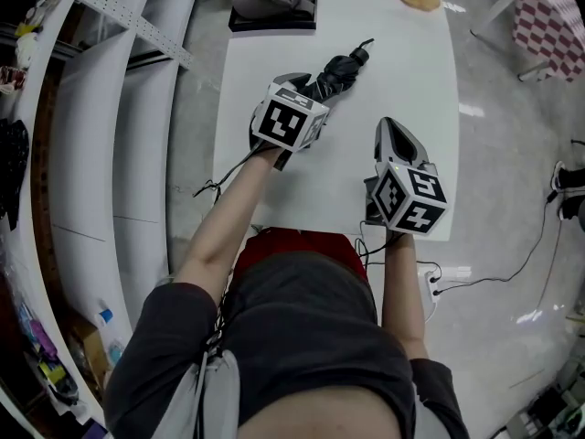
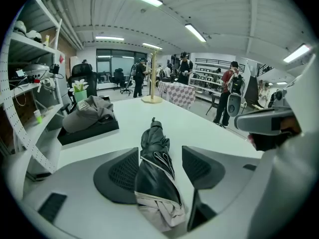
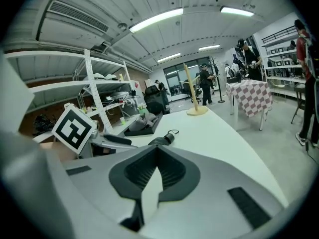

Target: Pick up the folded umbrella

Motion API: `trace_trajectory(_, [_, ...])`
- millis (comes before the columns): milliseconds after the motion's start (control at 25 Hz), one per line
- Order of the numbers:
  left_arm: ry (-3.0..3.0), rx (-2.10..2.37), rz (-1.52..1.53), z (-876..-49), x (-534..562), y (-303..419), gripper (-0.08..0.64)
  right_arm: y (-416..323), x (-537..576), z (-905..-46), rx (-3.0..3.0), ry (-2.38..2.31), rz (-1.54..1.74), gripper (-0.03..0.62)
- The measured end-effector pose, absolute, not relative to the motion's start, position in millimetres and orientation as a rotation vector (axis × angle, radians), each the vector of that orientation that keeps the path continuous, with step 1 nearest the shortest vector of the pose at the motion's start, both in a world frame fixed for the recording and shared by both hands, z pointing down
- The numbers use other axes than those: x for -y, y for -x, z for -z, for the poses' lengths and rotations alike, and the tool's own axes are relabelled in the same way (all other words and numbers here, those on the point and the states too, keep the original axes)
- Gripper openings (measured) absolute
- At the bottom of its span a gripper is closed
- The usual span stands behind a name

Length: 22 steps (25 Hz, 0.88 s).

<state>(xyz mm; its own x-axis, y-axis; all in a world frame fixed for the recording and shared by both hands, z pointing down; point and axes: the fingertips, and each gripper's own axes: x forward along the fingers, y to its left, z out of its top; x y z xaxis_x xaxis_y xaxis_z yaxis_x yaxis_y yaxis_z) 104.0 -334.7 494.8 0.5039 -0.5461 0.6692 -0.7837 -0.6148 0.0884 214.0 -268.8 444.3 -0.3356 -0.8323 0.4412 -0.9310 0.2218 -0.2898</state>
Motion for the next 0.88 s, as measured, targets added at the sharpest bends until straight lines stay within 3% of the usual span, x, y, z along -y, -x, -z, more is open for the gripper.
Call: trace_trajectory(880, [-2.307, 1.081, -1.089, -537.6, 373.0, -128.7, 0.270, -225.3, 298.9, -470.7, 2.285, -1.613, -0.827, 0.018])
